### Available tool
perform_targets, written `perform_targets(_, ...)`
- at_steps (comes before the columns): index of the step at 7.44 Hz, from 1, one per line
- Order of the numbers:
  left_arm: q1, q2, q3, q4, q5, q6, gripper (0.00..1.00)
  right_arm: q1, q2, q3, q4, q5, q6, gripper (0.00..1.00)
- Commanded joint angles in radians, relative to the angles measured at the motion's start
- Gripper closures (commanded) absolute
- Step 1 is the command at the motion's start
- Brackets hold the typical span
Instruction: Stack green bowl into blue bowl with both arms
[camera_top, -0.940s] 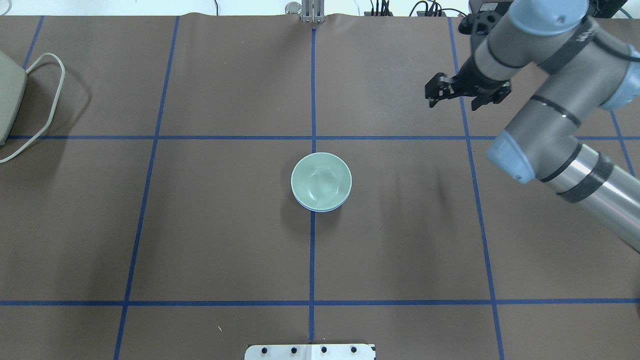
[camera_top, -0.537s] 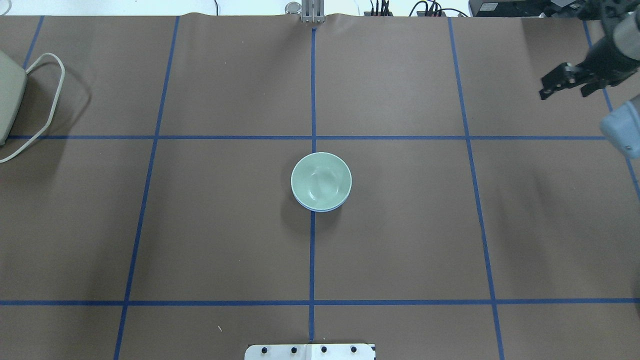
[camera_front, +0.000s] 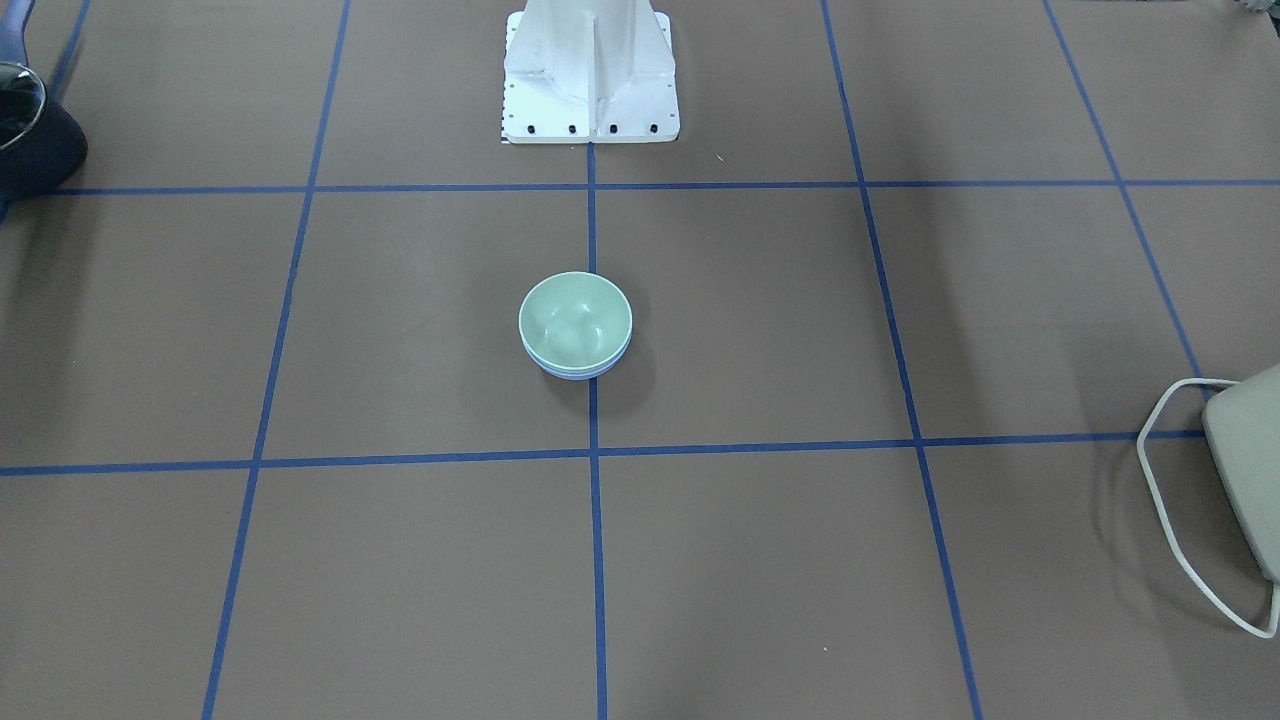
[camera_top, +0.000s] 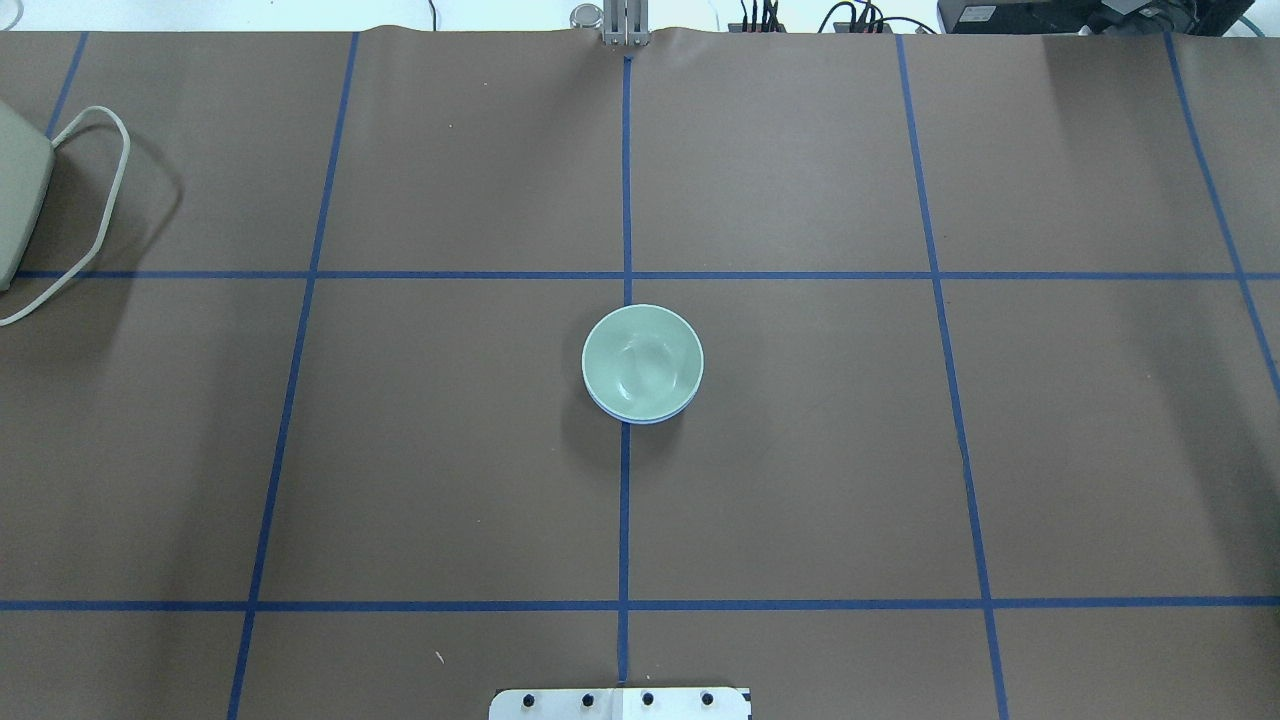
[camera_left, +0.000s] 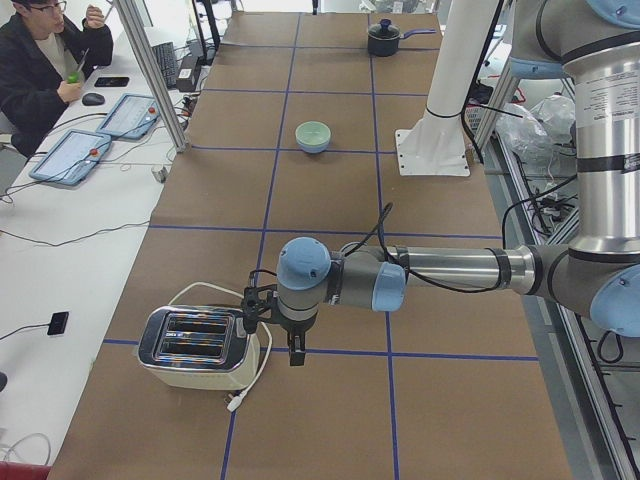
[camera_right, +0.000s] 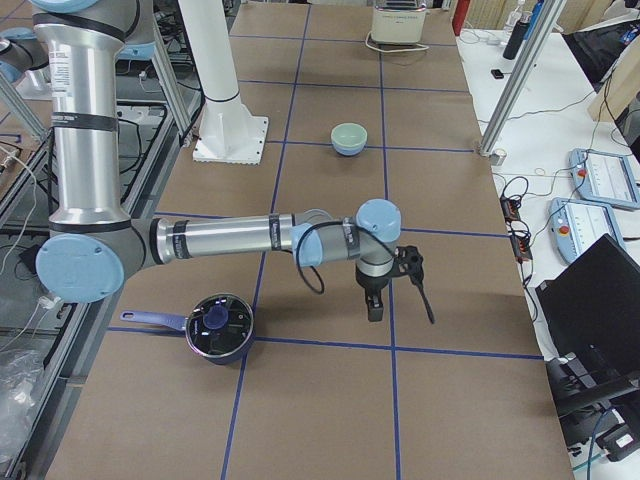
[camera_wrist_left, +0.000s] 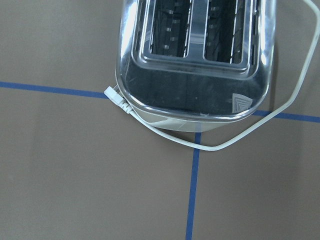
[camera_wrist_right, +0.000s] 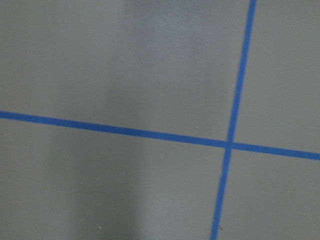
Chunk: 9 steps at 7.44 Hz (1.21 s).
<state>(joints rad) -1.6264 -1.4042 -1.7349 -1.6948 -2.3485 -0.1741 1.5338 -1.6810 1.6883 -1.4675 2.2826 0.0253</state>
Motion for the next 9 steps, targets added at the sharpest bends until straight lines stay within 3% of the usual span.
perform_targets(1,0.000,0.013,0.003,0.004,0.006,-0.001,0.02,0.104,-0.103,0.002,0.006,-0.011,-0.061,0.00)
perform_targets(9,0.000,0.036,-0.014,-0.003,0.005,0.001,0.02,0.108,-0.118,-0.030,0.006,-0.008,-0.059,0.00)
